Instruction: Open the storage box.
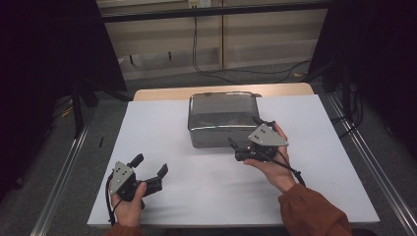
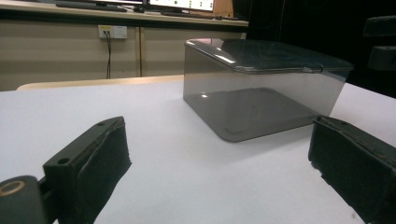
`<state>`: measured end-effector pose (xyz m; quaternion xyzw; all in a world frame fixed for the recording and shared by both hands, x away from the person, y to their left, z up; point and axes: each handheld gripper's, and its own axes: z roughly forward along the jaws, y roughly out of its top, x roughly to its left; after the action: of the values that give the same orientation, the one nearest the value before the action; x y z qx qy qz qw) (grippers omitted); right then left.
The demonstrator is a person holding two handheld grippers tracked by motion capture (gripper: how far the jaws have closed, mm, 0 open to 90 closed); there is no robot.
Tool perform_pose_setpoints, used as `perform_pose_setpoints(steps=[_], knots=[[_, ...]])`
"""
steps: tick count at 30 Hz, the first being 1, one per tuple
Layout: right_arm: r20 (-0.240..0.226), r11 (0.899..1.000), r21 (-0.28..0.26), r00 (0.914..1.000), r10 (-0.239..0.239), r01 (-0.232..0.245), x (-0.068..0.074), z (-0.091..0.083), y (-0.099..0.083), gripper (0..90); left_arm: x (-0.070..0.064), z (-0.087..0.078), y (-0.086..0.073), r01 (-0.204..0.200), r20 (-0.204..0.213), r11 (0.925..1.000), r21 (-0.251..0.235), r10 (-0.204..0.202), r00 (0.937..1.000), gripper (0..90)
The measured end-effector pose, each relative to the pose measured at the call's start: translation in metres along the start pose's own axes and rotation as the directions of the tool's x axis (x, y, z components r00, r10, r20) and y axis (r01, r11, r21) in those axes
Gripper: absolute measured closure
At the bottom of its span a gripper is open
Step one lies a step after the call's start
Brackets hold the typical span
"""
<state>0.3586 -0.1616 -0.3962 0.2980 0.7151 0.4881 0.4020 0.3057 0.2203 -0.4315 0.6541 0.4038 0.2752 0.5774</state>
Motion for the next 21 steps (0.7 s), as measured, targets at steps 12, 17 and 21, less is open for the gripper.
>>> perform_pose_setpoints(steps=[12,17,21], knots=[[0.058,0.957,0.028,0.9557,-0.289,0.287,0.012,0.011,0.003,9.0,0.001,0.000,0.001,-0.014,-0.004,0.9999,0.007,0.014,0.9999,4.9],[0.073,0.915,0.056,0.9122,-0.403,0.400,0.017,0.016,0.002,8.8,0.002,0.000,0.000,-0.015,-0.005,0.9998,0.010,0.015,0.9999,4.9],[0.087,0.865,0.081,0.8606,-0.502,0.496,0.024,0.018,0.003,11.9,0.002,0.000,0.001,-0.023,-0.003,0.9997,0.011,0.023,0.9997,4.9]])
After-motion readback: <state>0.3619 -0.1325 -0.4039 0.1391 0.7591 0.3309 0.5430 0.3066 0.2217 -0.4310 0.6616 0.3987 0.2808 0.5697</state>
